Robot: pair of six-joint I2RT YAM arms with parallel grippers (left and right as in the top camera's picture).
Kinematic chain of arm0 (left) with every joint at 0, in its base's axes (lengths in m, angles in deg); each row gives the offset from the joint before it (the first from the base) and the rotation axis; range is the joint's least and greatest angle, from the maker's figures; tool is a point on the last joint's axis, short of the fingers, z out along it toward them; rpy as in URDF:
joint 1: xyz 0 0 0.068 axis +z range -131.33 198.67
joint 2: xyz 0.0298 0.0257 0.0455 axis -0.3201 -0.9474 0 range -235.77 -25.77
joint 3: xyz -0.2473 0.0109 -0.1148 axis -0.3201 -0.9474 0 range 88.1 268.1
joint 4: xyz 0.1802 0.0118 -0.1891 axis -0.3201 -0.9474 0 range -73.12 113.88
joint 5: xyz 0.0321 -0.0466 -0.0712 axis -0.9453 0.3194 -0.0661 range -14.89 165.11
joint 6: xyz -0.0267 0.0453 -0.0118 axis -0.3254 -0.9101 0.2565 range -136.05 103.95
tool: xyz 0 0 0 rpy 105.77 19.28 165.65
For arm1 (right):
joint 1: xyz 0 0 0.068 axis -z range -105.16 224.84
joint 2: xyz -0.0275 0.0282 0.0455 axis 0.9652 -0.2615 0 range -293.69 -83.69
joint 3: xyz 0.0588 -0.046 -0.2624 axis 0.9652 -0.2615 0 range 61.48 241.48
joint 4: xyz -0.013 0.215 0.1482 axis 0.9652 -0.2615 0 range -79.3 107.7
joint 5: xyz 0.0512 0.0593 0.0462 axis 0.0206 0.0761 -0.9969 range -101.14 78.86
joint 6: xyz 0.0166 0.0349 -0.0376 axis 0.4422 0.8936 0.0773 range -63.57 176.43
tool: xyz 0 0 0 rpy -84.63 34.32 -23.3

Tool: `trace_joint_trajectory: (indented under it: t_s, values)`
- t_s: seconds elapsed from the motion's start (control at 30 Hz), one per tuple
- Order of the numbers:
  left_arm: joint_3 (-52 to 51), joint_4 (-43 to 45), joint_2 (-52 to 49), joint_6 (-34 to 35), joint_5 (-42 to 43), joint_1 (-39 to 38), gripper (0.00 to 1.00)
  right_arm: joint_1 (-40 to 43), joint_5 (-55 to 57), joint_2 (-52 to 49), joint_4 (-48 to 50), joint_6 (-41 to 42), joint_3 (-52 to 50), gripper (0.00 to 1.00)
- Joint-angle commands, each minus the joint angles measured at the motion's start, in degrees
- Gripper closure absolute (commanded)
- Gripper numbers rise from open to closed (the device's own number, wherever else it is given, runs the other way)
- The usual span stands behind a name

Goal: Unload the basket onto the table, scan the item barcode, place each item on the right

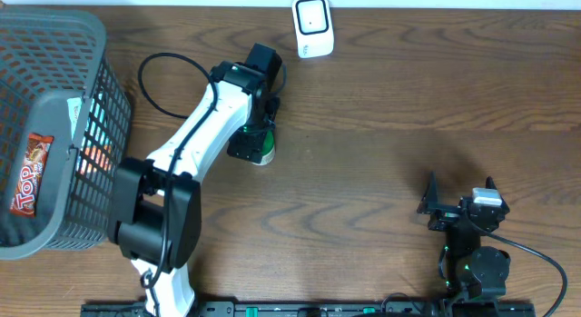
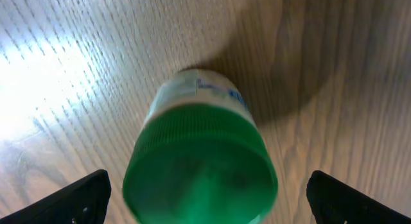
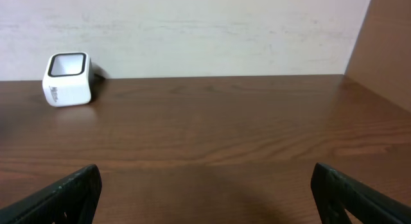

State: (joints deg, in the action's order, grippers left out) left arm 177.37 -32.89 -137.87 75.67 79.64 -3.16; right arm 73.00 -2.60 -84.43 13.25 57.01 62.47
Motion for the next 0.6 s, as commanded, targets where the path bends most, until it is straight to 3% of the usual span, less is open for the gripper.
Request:
trace_joint_trajectory:
  t_s: [0.0,0.57]
  values:
    - [-0.3,-0.1,-1.4,1.0,-0.7,1.7,0.02,-0.4,-0.1,0.1,0.0,-0.6,-0.2,0.01]
    - [-0.3,0.5,-8.5,1.0,2.4,2.3,0.01,-0.4,-0.1,0.1,0.0,-0.6,-0.2,0.01]
